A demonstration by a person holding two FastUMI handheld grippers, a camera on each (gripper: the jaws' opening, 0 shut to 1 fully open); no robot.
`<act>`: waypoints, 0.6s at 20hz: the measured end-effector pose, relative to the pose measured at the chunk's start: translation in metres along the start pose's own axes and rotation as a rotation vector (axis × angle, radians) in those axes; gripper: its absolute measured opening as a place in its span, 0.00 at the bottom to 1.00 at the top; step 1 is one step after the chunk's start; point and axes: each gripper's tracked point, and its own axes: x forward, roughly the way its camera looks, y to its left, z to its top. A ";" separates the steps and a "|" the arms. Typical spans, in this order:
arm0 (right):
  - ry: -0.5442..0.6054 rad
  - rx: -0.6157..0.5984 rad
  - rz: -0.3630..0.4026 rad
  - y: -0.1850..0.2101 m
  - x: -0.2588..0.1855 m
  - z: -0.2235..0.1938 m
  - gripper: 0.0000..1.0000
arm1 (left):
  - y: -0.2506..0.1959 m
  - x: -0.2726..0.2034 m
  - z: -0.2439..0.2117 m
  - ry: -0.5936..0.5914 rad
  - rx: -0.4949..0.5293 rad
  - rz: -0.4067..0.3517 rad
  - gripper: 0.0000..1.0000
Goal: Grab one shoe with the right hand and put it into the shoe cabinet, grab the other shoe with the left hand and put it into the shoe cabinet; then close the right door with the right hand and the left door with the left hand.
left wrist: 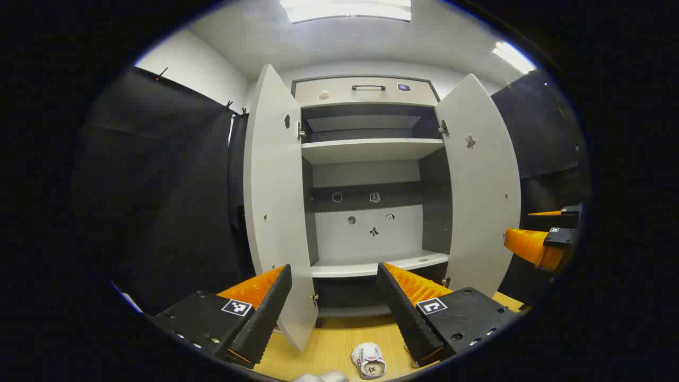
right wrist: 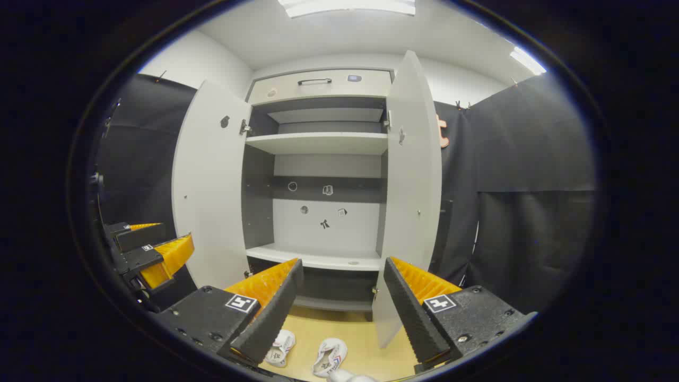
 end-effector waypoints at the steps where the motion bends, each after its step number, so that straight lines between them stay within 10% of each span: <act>1: 0.002 0.000 0.003 0.001 0.000 -0.001 0.99 | 0.001 -0.001 -0.001 0.002 -0.006 0.003 0.97; 12: 0.012 -0.019 -0.007 0.001 -0.004 -0.009 0.99 | 0.010 -0.008 0.001 -0.007 -0.017 0.009 0.97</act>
